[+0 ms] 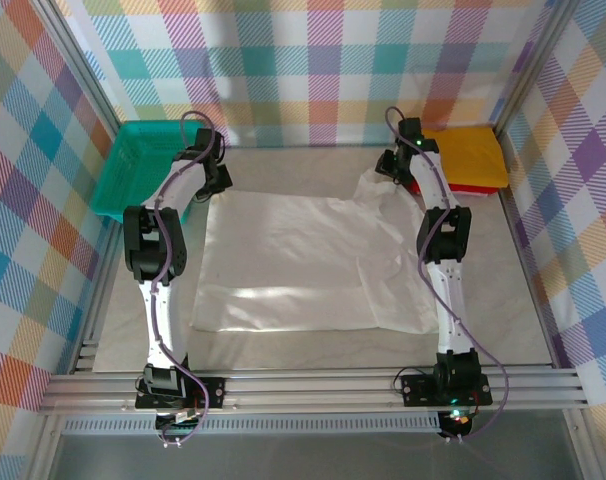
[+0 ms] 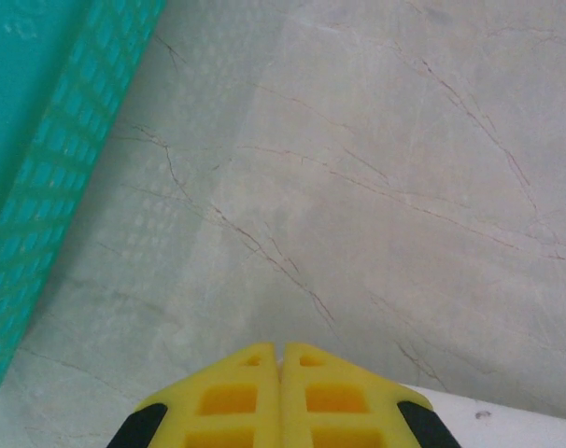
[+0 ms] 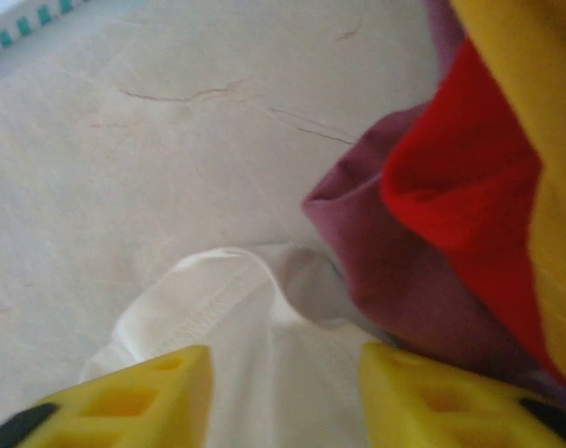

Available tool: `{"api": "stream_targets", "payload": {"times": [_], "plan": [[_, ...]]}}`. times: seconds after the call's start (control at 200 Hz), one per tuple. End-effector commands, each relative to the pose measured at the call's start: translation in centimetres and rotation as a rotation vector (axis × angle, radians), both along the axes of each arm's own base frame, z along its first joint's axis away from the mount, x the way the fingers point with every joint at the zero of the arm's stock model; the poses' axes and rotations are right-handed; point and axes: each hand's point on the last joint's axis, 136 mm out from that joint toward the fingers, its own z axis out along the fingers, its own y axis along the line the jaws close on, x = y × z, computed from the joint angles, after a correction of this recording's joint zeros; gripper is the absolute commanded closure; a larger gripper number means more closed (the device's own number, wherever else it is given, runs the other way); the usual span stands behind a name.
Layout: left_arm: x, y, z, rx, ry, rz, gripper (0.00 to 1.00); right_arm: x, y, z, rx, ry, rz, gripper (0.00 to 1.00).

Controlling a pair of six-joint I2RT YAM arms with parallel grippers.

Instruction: Fold and stack the t-shirts

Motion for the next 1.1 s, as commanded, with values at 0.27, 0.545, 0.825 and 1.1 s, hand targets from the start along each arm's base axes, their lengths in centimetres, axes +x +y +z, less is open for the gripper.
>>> {"api": "stream_targets", "payload": {"times": [0.27,0.545,0.825,1.1], "plan": [[0.6,0.5,2.5,0.030,-0.060,0.013,1.00,0.6,0.3,4.5,0.031,-0.079,0.010,1.00],[0.5,1.7,4.0,0.044,-0.084,0.040,1.00,0.7,-0.4,11.2,-0.018,-0.203,0.014,1.00],[0.3,1.7,4.8,0.044,-0.093,0.037,1.00,0.2,-0.8,8.0,-0.025,-0.133,0.010,0.59],[-1.1,4.2,3.8,0.044,-0.069,0.113,1.00,-0.7,-0.1,2.7,0.033,-0.010,0.019,0.45]]}}
